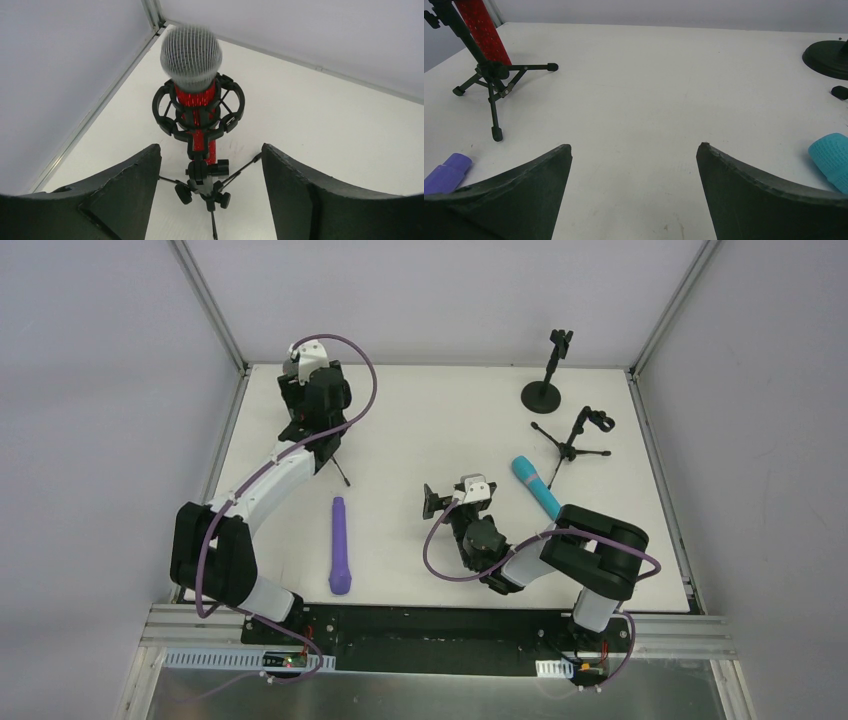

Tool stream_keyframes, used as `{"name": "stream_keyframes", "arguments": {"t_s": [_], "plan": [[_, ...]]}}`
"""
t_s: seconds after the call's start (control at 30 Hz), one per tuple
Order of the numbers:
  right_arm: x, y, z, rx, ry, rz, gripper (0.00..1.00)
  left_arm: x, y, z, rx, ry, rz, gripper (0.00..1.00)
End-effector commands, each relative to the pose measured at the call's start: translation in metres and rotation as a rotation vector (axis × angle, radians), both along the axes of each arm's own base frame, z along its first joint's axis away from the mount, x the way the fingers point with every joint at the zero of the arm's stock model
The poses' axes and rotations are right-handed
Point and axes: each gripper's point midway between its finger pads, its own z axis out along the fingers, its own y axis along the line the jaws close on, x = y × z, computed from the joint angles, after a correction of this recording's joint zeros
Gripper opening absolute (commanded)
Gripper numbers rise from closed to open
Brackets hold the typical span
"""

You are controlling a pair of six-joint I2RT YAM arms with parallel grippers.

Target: Attach the microphones to the stand

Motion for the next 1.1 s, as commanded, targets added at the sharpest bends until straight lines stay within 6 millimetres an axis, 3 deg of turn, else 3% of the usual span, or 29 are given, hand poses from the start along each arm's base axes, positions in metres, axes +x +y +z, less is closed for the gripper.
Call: {"name": "stream_keyframes", "arguments": {"t_s": [0.0, 0.4, 0.57, 0.67, 0.83, 1.07], "plan": [[0.004, 0.004, 0.015, 0.065, -0.025, -0.013, 0.99, -0.015, 0.003, 0.035, -0.046, -0.094, 0.029, 0.74], [0.004, 0.005, 0.015, 0.062, -0.025, -0.009, 0.99, -0.026, 0.007, 0.053, -0.034, -0.113, 0.026, 0.85], [0.005, 0.005, 0.015, 0.060, -0.026, -0.010, 0.99, -0.028, -0.004, 0.061, -0.053, -0.116, -0.064, 0.91], [0.004, 0.005, 0.014, 0.055, -0.026, -0.007, 0.99, -0.025, -0.024, 0.064, -0.071, -0.095, -0.192, 0.95], [0.004, 0.005, 0.014, 0.058, -0.026, -0.009, 0.99, -0.022, -0.076, 0.059, -0.130, -0.017, -0.453, 0.99], [0.004, 0.007, 0.014, 0.068, -0.022, -0.002, 0.99, -0.038, -0.154, 0.027, -0.189, 0.138, -0.731, 0.99]]}}
